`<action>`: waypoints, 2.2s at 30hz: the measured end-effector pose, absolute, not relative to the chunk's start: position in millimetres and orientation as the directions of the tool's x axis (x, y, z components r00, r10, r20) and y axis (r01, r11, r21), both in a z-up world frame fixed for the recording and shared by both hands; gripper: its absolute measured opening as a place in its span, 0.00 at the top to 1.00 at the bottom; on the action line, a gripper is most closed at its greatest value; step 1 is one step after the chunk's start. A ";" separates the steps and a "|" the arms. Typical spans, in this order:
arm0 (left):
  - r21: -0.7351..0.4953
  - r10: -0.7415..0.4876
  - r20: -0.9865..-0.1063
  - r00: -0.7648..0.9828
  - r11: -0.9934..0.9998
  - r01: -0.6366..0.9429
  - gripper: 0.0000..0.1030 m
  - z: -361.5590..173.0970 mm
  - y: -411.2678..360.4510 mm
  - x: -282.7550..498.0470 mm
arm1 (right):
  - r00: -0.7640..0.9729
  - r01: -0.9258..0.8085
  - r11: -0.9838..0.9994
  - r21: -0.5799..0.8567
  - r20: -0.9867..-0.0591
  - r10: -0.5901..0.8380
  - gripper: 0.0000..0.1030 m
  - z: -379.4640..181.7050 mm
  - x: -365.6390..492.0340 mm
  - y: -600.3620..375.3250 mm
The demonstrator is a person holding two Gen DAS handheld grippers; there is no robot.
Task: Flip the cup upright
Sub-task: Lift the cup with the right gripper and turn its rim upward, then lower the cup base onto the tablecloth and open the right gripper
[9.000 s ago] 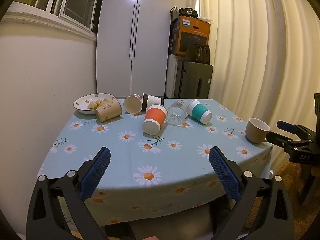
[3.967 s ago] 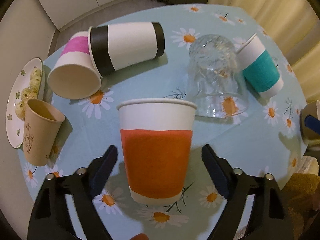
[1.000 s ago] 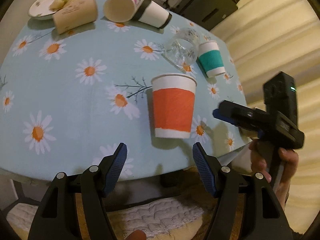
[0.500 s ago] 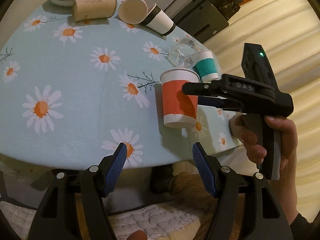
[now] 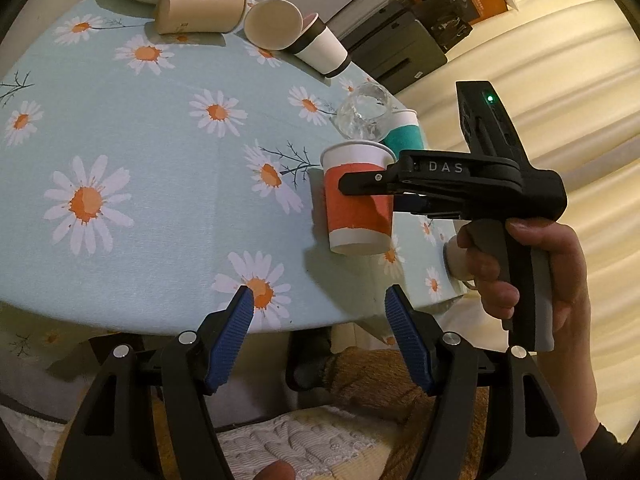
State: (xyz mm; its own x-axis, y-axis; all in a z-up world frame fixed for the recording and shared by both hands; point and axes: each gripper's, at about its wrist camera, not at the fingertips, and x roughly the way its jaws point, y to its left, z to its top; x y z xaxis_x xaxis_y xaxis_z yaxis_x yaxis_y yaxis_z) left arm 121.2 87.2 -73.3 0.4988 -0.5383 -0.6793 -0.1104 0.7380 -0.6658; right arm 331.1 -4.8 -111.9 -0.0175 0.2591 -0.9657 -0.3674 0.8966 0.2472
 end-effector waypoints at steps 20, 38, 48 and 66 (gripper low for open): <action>-0.684 -0.538 -0.652 0.534 0.721 -0.110 0.36 -75.5 94.6 114.2 | 0.300 -0.417 0.867 0.272 -0.860 0.414 0.37 -70.3 288.1 -40.6; -0.661 -0.483 -0.677 0.555 0.731 -0.171 0.36 -80.6 104.5 115.5 | 0.740 -0.466 0.875 0.126 -0.486 0.464 0.37 -85.1 223.4 -68.6; -0.641 -0.455 -0.695 0.557 0.742 -0.194 0.36 -83.6 107.7 115.7 | 0.823 -0.401 0.915 0.041 -0.423 0.379 0.37 -117.2 214.6 -60.3; -0.613 -0.419 -0.711 0.565 0.763 -0.205 0.36 -82.3 106.0 114.5 | 0.862 -0.385 0.923 -0.022 -0.366 0.351 0.36 -140.1 191.6 -49.3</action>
